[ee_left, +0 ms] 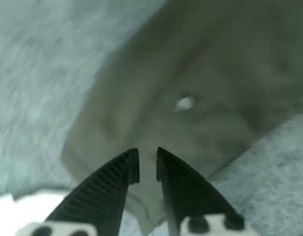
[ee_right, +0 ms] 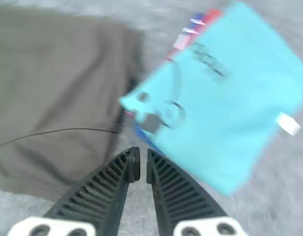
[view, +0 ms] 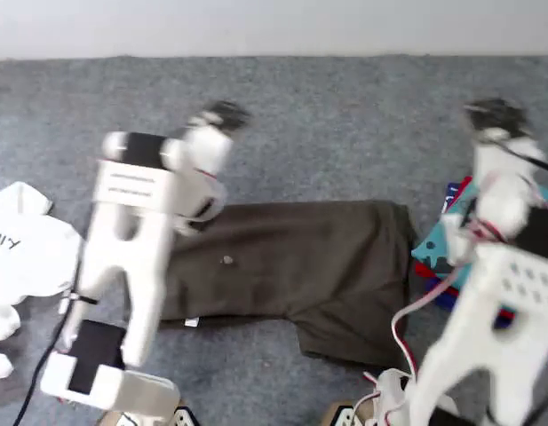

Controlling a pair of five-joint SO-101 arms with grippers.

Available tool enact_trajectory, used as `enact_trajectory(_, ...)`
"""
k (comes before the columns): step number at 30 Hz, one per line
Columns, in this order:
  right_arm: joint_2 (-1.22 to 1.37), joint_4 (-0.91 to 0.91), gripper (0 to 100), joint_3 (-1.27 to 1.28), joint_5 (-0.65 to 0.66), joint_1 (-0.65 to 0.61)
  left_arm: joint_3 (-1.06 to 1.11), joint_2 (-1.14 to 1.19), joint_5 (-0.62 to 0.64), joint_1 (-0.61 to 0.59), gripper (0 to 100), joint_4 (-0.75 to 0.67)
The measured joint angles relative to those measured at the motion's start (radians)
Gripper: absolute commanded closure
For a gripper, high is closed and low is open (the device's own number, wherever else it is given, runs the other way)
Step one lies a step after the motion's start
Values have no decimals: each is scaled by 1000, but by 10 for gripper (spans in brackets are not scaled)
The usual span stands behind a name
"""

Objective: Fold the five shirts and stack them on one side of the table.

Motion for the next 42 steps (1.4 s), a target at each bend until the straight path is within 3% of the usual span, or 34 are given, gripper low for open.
enact_trajectory(7, -164, 0, 955, 31, 0, 192, 0, 101, 49, 324, 883, -32)
enact_trajectory(19, -307, 0, 955, 106, 0, 212, -127, 365, 95, 718, 803, -40)
enact_trajectory(29, -362, 0, 955, 150, 0, 212, -219, 529, 98, 868, 801, -41)
enact_trajectory(37, -362, 0, 955, 150, 0, 212, -285, 663, 101, 878, 808, -77)
enact_trajectory(42, -362, 0, 955, 150, 0, 212, -310, 707, 135, 852, 918, -120)
